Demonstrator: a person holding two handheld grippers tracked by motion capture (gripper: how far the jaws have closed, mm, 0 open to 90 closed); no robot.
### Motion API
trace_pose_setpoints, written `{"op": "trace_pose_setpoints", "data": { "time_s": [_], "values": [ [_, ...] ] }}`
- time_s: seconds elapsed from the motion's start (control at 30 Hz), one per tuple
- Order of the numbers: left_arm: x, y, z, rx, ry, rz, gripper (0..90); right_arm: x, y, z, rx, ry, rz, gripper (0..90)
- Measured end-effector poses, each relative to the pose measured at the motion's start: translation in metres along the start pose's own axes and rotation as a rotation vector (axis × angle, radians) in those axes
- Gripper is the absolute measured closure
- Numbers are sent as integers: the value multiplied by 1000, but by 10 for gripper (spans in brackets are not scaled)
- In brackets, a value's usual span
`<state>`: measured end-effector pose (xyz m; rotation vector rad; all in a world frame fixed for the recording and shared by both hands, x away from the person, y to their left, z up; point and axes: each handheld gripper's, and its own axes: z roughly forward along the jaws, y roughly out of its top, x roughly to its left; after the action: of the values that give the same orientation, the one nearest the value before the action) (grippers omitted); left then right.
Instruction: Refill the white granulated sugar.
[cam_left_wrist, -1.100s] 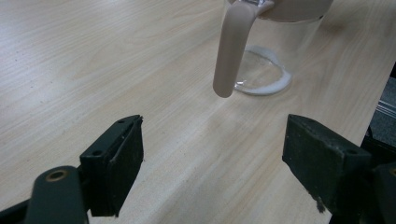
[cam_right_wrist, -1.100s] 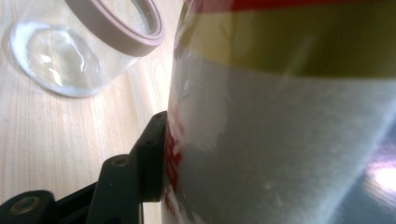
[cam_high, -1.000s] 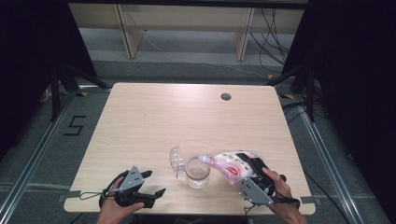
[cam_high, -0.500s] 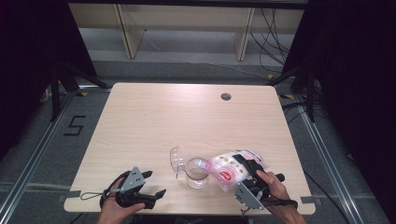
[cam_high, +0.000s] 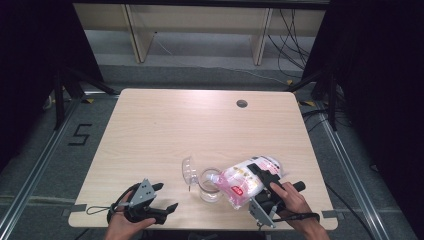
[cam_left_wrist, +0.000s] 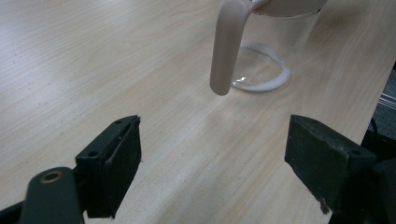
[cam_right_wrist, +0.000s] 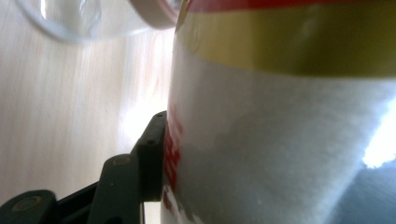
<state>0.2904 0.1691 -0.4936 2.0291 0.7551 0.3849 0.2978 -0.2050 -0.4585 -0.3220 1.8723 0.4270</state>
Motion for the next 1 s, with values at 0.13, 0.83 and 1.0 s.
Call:
{"op": "trace_pose_setpoints", "data": {
  "time_s": [0.13,0.83,1.0],
  "values": [
    [-2,-1,1,1,-1,-21,183,-1,3,-1,25,1,-83,484],
    [0,-1,1,-4,2,-13,183,-7,4,2,61,-49,-327,492],
    [-1,-1,1,6,2,-17,183,-9,5,4,69,-53,-350,493]
  ]
}}
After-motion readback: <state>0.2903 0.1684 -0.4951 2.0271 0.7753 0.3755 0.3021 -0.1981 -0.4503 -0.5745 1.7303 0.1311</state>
